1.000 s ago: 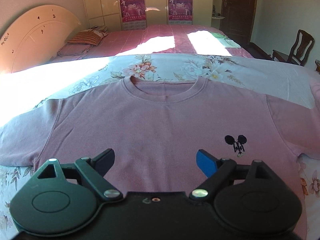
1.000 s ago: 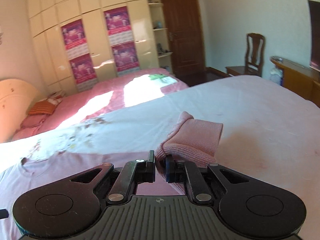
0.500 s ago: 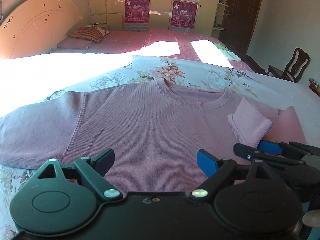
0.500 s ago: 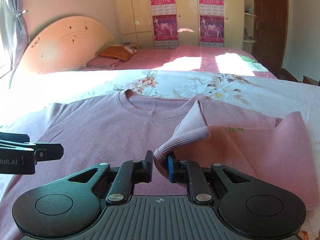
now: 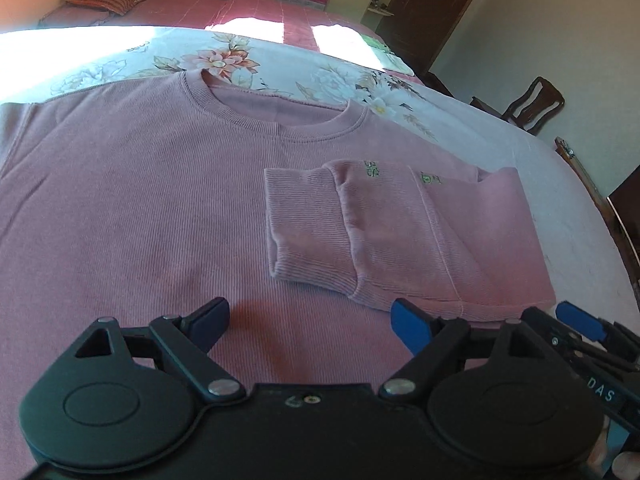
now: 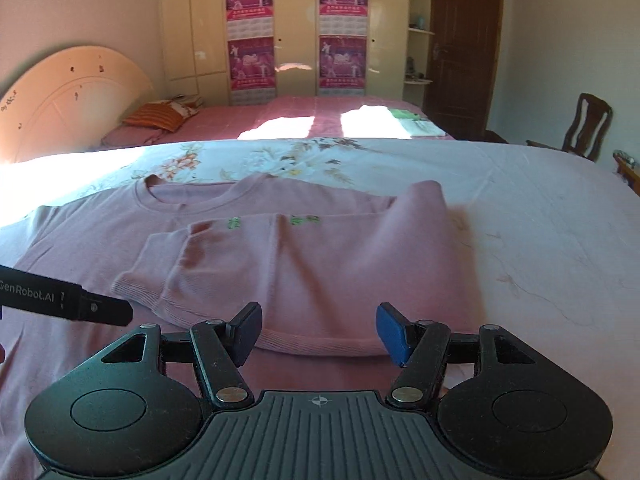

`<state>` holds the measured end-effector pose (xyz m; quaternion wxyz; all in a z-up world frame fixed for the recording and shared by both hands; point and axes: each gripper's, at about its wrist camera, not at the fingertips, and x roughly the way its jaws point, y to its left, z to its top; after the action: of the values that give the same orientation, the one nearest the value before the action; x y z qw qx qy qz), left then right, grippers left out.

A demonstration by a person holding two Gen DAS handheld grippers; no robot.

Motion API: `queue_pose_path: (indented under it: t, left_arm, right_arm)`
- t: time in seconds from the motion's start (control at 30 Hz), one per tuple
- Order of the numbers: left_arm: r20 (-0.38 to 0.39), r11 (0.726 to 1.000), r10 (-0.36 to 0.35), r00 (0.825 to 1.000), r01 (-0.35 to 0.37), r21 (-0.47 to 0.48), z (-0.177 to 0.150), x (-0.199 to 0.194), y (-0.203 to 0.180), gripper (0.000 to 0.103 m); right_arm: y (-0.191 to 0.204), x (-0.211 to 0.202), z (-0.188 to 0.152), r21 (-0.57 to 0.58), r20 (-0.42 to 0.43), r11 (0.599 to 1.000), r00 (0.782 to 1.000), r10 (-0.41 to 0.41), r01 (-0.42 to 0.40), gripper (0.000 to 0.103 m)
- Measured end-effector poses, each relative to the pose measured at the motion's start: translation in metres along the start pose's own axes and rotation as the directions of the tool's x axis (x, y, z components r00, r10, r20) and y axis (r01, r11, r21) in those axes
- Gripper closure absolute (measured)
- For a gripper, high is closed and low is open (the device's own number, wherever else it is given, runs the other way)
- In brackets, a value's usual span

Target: Fold small clothes

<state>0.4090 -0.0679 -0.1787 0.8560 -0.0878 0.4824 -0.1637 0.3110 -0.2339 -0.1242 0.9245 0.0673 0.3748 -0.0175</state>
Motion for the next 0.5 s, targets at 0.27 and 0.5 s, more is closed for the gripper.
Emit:
queue_pose_path:
  t: [0.27, 0.5]
  left_arm:
    - [0.093, 0.989, -0.047, 0.995, 0.06, -0.139, 0.007, 0.018, 0.004, 0.019]
    - [0.126, 0.974, -0.103, 0.987, 0.126, -0.189, 0.01, 0.032, 0.011, 0.092]
  right_arm:
    - [-0.041, -0.008, -0.018, 0.083, -0.024, 0.994, 0.998, -0.066, 0.067, 0.04]
    - [-0.051, -0.007, -0.026, 0.088, -0.032, 0.992, 0.996, -0.087, 0.09, 0.04]
